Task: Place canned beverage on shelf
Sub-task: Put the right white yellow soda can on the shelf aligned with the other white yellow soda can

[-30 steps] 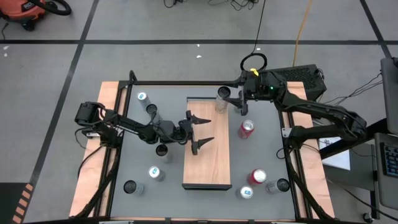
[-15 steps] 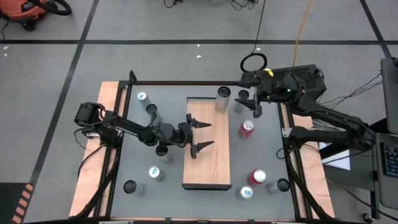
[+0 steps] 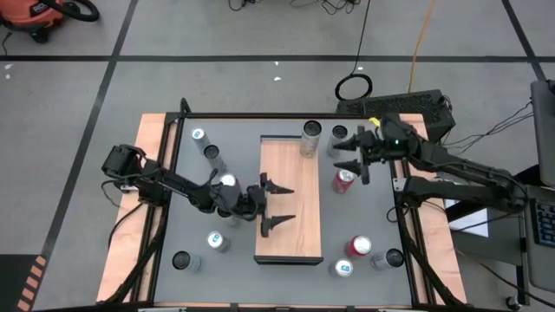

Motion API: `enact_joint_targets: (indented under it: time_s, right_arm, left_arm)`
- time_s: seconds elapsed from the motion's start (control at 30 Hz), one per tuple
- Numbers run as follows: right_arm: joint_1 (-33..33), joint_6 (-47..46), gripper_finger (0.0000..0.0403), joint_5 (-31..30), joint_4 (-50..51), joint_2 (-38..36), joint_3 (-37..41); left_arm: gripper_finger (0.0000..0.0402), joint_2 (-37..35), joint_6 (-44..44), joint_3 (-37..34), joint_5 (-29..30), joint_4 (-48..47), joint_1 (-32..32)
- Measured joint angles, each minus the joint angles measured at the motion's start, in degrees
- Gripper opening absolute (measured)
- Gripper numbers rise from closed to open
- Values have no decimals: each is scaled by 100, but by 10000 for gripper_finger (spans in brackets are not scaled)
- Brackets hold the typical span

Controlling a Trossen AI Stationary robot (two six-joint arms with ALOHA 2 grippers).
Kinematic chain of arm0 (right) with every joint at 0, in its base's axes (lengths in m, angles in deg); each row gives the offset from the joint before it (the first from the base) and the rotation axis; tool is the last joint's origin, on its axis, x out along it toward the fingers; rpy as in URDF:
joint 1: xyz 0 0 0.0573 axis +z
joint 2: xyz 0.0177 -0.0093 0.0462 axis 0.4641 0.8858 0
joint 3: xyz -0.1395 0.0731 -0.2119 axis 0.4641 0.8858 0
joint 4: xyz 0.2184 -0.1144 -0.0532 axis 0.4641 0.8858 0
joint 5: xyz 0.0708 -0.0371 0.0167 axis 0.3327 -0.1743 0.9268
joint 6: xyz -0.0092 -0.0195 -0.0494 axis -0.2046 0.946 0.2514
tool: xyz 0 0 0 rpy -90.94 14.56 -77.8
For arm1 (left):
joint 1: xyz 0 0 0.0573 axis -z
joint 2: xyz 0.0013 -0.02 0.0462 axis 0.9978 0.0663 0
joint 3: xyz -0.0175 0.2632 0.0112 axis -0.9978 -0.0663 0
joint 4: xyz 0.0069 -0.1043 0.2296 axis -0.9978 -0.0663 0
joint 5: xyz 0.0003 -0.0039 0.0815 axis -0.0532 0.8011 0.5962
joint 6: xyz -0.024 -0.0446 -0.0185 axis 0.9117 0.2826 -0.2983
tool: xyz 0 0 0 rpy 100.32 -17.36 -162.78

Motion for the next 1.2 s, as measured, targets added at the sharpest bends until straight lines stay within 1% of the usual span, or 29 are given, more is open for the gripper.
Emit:
enact_joint_targets:
  time_s: [0.07,0.13,0.27,0.47,0.6,0.73,0.9,1.03,1.2]
  right_arm:
    - [135,-81,263,-531,-2,-125,174]
    - [239,-171,263,-924,13,-217,307]
    - [397,-105,263,-1419,103,-279,416]
    - [481,591,263,-2264,752,-131,418]
    - [483,791,273,-2846,753,13,423]
    - [481,936,301,-3126,544,106,423]
    - [451,935,337,-3645,555,256,423]
    - [346,838,352,-3662,327,460,423]
    - [160,817,354,-3662,-187,864,423]
  left_arm:
    - [354,0,0,0,205,-92,50]
    - [354,0,0,0,371,-109,88]
    - [354,0,4,0,458,-91,99]
    - [354,0,1,0,478,-76,99]
    - [354,0,-1,0,480,-93,97]
    - [354,0,-2,0,480,-93,92]
    - [354,0,0,0,480,-91,75]
    - [354,0,-7,0,480,-130,47]
    - [354,0,-2,0,478,-222,25]
